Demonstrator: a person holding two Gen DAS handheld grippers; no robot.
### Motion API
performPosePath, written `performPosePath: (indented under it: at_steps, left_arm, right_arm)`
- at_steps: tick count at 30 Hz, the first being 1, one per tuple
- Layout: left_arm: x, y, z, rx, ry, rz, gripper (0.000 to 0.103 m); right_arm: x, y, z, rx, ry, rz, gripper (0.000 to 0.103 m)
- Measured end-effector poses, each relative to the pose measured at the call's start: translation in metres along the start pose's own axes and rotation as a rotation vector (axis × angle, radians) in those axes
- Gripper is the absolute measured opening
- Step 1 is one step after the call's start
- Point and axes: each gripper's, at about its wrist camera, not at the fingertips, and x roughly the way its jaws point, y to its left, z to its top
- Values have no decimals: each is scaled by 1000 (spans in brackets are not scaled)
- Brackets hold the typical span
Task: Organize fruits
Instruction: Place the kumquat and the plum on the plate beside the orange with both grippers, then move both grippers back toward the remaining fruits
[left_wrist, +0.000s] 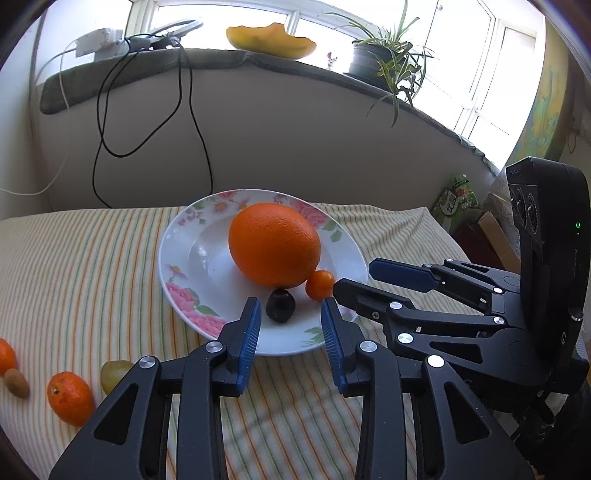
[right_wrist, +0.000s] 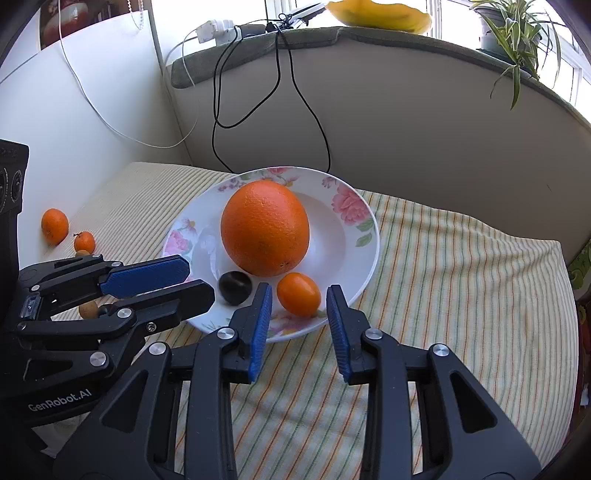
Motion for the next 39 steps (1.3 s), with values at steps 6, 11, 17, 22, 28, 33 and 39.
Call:
performPosePath:
  at_steps: [6,11,17,22,28,33,39]
  left_arm:
    - [-10,4,-5,-11,-7,4,32]
    - [-20,6,-8,-17,-20,2,32]
    - [-33,8,-12,-21,-36,4,32]
    - [-47,13,-19,-26,-52,17,45]
    - [-70,26,-33,-26,-73,60,65]
    - [-88,41,-48,-14,-73,114,77]
    - [-102,64,-70,-52,-61,158,77]
  right_arm:
    - [-8,-2,-1,10,-21,-7,46]
    - [-16,-1,-3,19,-29,-2,46]
    - [-27,5,-5,19,-40,-5,46]
    - [-37,13,-7,13,-49,-6,46]
    - [-51,26,-11,0,-65,13,73]
    - [-62,40,-15,-16,-91,27,87]
    - [-67,57,-18,-35,-88,58,87]
